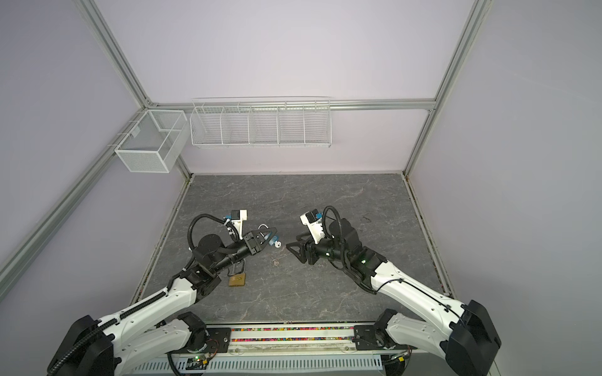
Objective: Unlock with the key
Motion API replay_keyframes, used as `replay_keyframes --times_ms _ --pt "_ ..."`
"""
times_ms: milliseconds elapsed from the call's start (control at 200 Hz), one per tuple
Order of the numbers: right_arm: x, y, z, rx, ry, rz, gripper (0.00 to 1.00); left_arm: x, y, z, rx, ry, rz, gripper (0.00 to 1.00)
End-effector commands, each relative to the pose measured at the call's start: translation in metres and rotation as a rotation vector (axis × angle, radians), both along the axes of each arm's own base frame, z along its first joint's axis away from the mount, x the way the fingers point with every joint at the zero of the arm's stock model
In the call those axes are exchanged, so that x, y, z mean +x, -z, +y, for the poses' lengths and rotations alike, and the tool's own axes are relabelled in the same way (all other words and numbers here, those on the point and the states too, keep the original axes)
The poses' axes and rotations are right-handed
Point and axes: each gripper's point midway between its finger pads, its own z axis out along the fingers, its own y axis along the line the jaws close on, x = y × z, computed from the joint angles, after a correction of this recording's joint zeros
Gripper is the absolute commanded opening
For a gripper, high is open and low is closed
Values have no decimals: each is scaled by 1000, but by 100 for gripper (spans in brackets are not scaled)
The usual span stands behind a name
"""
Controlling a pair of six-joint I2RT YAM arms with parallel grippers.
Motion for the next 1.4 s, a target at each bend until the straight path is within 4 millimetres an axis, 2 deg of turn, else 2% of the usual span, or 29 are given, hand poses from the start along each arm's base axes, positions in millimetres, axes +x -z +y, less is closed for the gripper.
replay_keyframes --times_ms 0,225,660,795,885,945,1030,1320,1380,1395 --pt "-16 -33 17 175 -140 26 59 -17 -43 -2 -103 71 -215 0" --pt "-16 -37 20 190 -150 25 55 -20 -55 -2 -149 88 -261 0" --pt "-9 -45 28 197 -161 20 42 -22 -57 -11 -187 153 -252 0" --pt "-8 -46 29 202 -161 18 30 -22 -60 -13 -206 164 -257 0" --pt "-7 -47 30 205 -159 19 30 -22 -59 -16 -206 180 -252 0" --pt "-7 -48 30 209 -162 21 26 -23 -58 -17 -208 192 -249 0" --pt "-7 -49 31 226 -161 25 7 -24 -57 -20 -213 214 -250 0" --pt "-1 -45 29 242 -121 57 7 -19 -47 -23 -255 227 -207 0" --pt "-2 -44 29 241 -118 56 7 -18 -47 -24 -267 232 -196 11" --pt "-1 -44 28 240 -114 57 7 -18 -47 -25 -269 233 -197 17"
